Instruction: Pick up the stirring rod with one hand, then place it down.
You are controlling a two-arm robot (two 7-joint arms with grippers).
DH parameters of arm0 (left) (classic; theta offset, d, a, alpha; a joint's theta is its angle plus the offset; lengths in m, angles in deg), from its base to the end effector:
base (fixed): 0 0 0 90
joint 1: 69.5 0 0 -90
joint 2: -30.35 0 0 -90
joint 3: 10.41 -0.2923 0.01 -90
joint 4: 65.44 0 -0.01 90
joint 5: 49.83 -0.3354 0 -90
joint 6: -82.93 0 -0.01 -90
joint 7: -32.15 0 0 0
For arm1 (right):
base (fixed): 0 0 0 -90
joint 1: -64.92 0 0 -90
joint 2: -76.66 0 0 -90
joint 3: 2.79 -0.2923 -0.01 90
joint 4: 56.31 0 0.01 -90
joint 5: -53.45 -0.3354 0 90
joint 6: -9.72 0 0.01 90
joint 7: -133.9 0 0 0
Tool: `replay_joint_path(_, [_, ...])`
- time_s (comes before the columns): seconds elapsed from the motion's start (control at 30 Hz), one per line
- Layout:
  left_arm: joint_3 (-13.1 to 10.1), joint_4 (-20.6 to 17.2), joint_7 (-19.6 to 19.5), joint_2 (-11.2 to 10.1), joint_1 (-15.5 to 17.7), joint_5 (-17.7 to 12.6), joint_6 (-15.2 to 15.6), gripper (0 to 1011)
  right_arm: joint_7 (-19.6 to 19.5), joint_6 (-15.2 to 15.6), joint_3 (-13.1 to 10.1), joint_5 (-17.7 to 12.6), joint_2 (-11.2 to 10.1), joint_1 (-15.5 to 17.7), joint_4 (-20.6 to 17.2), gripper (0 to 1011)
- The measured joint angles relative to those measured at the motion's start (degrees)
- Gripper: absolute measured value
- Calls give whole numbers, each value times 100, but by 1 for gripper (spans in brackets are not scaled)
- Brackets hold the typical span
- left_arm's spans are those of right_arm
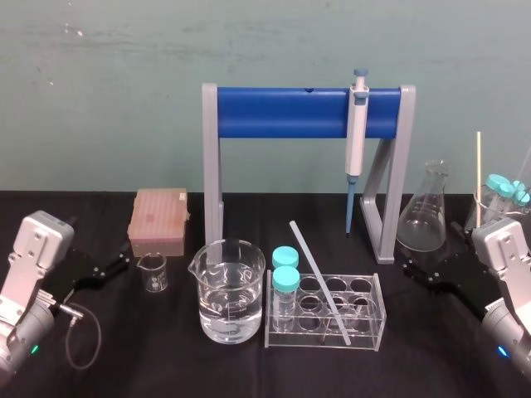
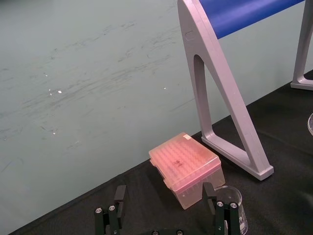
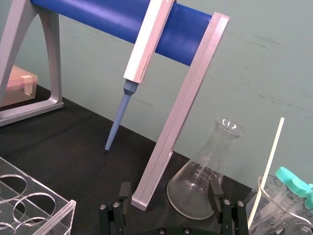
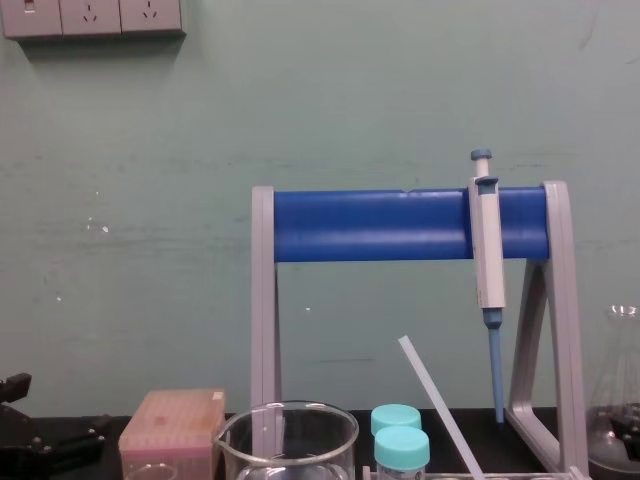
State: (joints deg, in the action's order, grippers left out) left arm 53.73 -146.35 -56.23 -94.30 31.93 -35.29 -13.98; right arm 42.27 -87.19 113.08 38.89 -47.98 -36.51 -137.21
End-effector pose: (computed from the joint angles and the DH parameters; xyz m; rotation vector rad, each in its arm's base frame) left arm 0.3836 0.0770 -0.3092 0.3044 -0.2853 1.2479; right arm 0.3836 -0.0769 -0.3093 -0.3042 -0.2848 -1.2480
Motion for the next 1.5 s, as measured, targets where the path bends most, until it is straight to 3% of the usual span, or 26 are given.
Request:
replay_joint_path(1.03, [0, 0, 0, 0, 0, 0, 0, 1000, 49, 3, -48, -11, 8, 4, 0, 1003])
replay_joint_path(1.2, [0, 0, 0, 0, 0, 0, 0, 1000, 351, 60, -227, -290, 55, 36, -35, 1003])
replay_joint_path(1.3, [0, 0, 0, 0, 0, 0, 0, 1000, 698, 196, -388, -684, 77, 88, -188, 1003])
replay_joint_path(1.33, [0, 0, 0, 0, 0, 0, 0, 1000, 698, 196, -388, -684, 77, 88, -188, 1003])
replay_joint_path(1.5, [0, 0, 0, 0, 0, 0, 0, 1000, 1421, 539, -558, -1337, 45, 152, -560, 1003])
